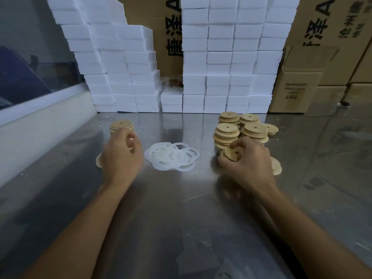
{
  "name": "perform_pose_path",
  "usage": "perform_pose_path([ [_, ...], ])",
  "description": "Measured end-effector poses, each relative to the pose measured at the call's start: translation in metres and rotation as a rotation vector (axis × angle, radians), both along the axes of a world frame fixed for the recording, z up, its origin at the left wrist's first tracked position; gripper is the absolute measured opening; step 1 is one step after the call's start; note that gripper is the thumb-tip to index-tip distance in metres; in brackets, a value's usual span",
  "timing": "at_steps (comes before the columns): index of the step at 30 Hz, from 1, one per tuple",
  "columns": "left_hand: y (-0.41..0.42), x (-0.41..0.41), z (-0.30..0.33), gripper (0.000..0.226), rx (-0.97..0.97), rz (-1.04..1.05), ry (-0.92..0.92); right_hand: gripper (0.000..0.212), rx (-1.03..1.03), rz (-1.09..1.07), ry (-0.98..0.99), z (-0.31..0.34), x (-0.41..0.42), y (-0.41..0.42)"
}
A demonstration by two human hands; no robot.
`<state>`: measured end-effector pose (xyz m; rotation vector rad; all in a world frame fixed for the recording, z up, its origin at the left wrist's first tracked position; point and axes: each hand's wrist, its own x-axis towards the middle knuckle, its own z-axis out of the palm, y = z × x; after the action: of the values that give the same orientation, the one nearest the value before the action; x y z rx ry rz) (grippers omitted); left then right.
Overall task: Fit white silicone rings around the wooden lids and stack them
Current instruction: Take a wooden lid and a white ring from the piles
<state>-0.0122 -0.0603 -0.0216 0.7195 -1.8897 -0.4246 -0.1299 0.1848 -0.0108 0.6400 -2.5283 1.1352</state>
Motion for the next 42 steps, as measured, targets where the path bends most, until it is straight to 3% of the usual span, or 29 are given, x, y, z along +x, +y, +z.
perform_pose_path([
  [4,0.034,-0.015,-0.01,0.024,-0.188,-0.349,-0.375,0.059,-0.111,0.058,-0.003,0.002,0.008,-0.005],
  [8,0.04,-0.021,-0.02,0.037,-0.192,-0.418,-0.609,0.064,-0.139,0.071,-0.026,0.001,0.009,-0.008],
  [16,0.036,-0.016,-0.013,0.011,-0.03,-0.47,-0.451,0.06,-0.204,0.128,-0.069,-0.001,0.009,-0.008],
  [25,0.033,-0.014,-0.01,0.008,-0.013,-0.561,-0.413,0.061,-0.223,0.194,-0.058,-0.005,0.009,-0.011],
  [29,0.035,-0.016,-0.006,0.011,-0.04,-0.506,-0.27,0.064,-0.267,0.218,-0.086,-0.005,0.008,-0.01],
  [32,0.041,-0.018,0.001,0.021,0.211,-0.544,-0.144,0.056,-0.338,0.31,-0.153,-0.007,0.009,-0.012],
  [37,0.05,-0.014,0.014,0.033,0.781,-0.863,0.039,0.023,-0.45,0.421,-0.187,-0.009,0.009,-0.014],
  [42,0.061,-0.016,0.013,0.03,0.87,-0.937,0.061,0.015,-0.55,0.463,-0.297,-0.008,0.015,-0.019],
])
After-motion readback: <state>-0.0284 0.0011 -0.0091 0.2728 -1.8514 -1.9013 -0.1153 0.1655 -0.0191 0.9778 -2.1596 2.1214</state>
